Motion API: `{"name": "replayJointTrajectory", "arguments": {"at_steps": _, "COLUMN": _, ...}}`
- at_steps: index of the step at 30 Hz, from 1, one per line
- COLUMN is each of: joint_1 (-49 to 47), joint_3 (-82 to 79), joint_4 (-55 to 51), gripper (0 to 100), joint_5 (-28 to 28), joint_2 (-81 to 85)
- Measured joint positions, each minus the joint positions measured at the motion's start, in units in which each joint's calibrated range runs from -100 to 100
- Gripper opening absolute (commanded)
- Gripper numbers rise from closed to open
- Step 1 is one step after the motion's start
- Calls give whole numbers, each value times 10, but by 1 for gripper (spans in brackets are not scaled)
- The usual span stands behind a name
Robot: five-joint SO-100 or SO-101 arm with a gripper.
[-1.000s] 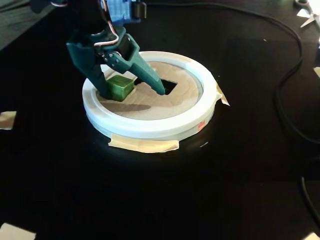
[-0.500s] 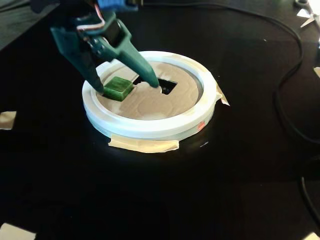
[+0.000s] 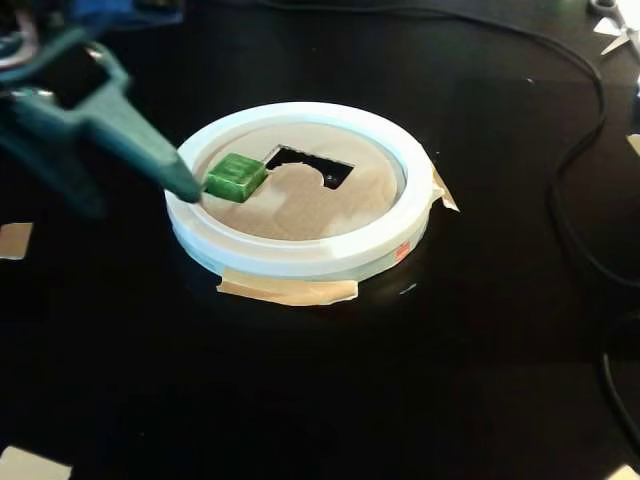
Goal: Pick up the square block and drop it in corresponding square shaped hole
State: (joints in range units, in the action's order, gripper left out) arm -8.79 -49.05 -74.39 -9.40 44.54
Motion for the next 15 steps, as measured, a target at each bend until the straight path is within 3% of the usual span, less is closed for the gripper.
{"name": "replayJointTrajectory", "arguments": {"at_steps": 7, "joint_1": 77, "joint_3": -224, "joint_4": 98, "gripper": 99, "joint_5": 21, "joint_2": 241}}
{"name": "replayJointTrajectory", "arguments": {"at_steps": 15, "joint_1": 145, "joint_3": -372, "joint_4": 129, "gripper": 99, "joint_5": 22, "joint_2": 351}}
